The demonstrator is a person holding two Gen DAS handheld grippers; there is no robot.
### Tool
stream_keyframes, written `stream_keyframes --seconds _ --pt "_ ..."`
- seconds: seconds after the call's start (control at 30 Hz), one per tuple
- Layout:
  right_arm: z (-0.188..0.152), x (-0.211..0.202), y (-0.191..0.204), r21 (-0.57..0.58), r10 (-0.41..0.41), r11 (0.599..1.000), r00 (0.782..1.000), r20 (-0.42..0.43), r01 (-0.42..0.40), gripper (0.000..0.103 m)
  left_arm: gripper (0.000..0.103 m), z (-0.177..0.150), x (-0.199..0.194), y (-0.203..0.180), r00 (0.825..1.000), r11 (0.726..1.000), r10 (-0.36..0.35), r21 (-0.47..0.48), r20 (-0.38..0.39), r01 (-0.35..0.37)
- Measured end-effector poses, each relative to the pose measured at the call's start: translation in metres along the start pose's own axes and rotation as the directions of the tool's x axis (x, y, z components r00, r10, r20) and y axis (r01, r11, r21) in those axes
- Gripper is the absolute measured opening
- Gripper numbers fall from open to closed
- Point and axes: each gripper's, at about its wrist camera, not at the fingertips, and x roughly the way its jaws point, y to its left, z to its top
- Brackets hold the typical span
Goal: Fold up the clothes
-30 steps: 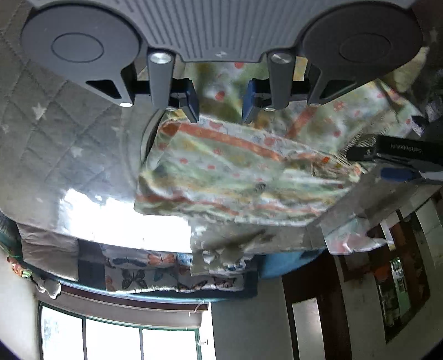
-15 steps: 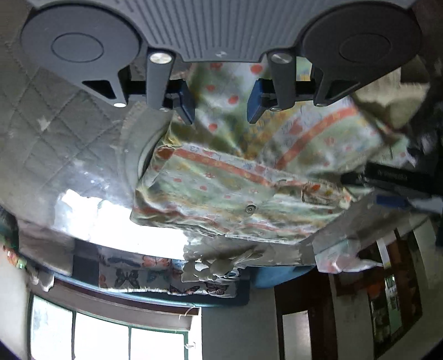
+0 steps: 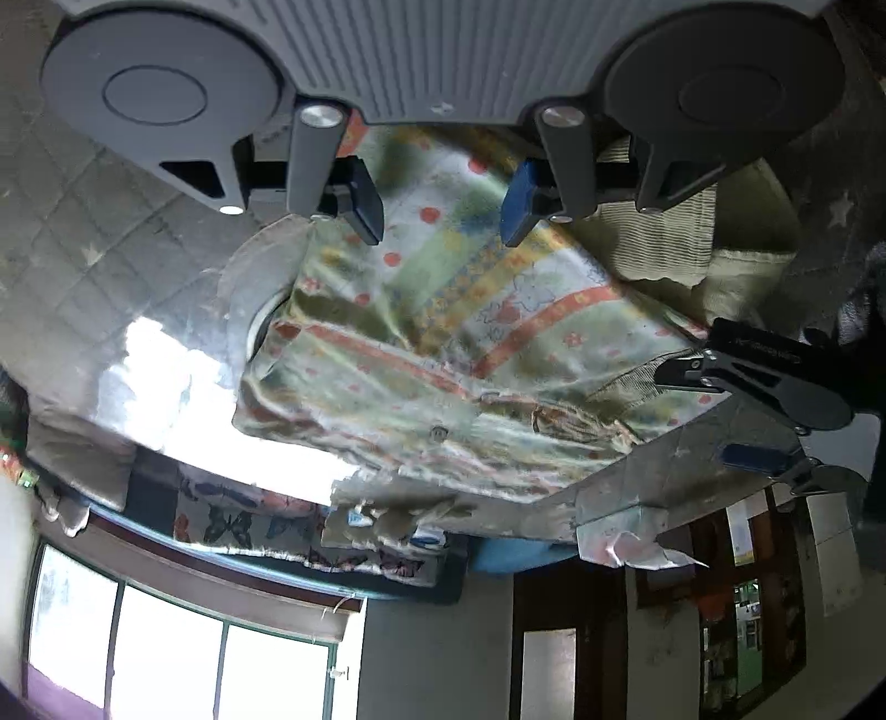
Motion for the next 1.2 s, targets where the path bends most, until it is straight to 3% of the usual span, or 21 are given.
stream_keyframes --seconds 0.27,0.5,0.73,1.0,1.1,1.17,1.2 --pt "-0.014 -0.012 0.001 0.015 -0.027 1.0 1.0 0.001 0.027 0.047 0.103 -0.013 -0.041 0.015 0.998 0.998 -0.027 0.058 0.063 0.023" --pt "-0.019 -0.014 -0.004 0.039 0.002 0.999 1.0 -0.026 -0.001 0.048 0.102 -0.043 -0.064 0.008 0.99 0.968 -0.129 0.226 0.062 0.112" --pt "-0.012 -0.021 -0.002 0.011 0.02 1.0 1.0 -0.011 -0.02 0.051 0.095 -0.06 -0.072 -0.021 0.962 0.901 -0.258 0.38 0.083 0.209" --pt "-0.012 -0.022 0.002 -0.023 0.033 0.999 0.999 -0.022 -0.034 0.055 0.08 -0.058 -0.072 -0.045 0.908 0.834 -0.397 0.465 0.135 0.296" --pt "-0.013 -0.024 0.003 -0.04 0.033 0.999 0.999 -0.026 -0.034 0.055 0.065 -0.054 -0.071 -0.048 0.886 0.82 -0.438 0.471 0.15 0.325" --pt "-0.013 -0.026 0.003 -0.058 0.035 0.998 0.999 -0.028 -0.036 0.056 0.031 -0.049 -0.069 -0.05 0.877 0.813 -0.457 0.468 0.145 0.346" --pt "-0.013 -0.027 0.003 -0.068 0.036 0.997 0.999 -0.03 -0.038 0.056 0.024 -0.046 -0.068 -0.049 0.875 0.817 -0.461 0.454 0.147 0.354"
